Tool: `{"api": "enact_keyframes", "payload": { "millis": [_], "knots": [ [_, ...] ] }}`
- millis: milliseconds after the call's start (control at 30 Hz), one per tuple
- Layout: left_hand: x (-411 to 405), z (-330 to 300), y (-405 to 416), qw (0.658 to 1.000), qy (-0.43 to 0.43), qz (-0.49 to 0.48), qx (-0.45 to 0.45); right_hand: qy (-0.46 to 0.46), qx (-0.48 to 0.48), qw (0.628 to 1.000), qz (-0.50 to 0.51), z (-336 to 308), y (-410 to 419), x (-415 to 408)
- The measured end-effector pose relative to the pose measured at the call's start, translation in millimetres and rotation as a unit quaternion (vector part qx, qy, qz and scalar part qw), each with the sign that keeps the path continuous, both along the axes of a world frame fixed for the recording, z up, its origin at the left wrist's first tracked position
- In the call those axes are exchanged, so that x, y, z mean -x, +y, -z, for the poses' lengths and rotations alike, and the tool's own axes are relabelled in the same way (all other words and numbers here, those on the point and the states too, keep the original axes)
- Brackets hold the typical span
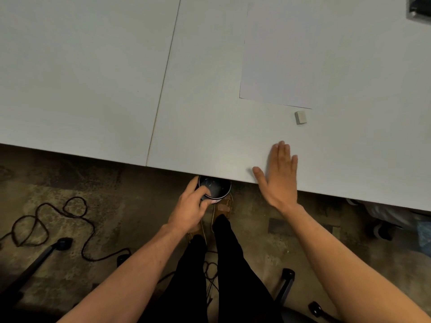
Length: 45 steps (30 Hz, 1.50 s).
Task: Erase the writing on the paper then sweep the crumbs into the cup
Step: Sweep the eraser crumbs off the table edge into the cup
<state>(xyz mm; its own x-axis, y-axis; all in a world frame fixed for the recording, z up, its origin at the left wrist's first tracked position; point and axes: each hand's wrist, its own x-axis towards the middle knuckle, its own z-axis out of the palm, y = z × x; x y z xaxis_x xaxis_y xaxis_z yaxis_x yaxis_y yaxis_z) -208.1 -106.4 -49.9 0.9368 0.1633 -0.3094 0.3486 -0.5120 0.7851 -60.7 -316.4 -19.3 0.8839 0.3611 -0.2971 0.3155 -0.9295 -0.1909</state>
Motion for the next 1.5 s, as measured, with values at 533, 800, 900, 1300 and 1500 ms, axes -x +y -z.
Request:
{"api": "enact_keyframes", "payload": {
  "millis": [533, 800, 900, 1300, 1500],
  "knots": [
    [-0.8, 2.8, -3.3, 1.000, 0.015, -0.012, 0.015, 0.054, -0.035, 0.924, -0.377, -3.6, 52.3, 60.3],
    [-2.8, -1.3, -5.3, 1.000, 0.004, -0.001, 0.017, 0.086, -0.163, 0.929, -0.320, -9.3, 53.4, 53.1],
    [-2.2, -2.4, -4.7, 1.000, -0.004, -0.011, 0.014, 0.031, -0.202, 0.965, -0.165, -10.9, 46.4, 24.8],
    [-4.3, 1.4, 0.4, 0.999, 0.018, -0.025, 0.019, -0.010, -0.045, 0.998, -0.040, 6.0, 70.9, -84.1],
    [-1.8, 2.7, 2.2, 0.999, 0.013, -0.026, 0.015, -0.016, -0.033, 0.988, -0.153, 6.0, 85.0, -82.9]
  ]
}}
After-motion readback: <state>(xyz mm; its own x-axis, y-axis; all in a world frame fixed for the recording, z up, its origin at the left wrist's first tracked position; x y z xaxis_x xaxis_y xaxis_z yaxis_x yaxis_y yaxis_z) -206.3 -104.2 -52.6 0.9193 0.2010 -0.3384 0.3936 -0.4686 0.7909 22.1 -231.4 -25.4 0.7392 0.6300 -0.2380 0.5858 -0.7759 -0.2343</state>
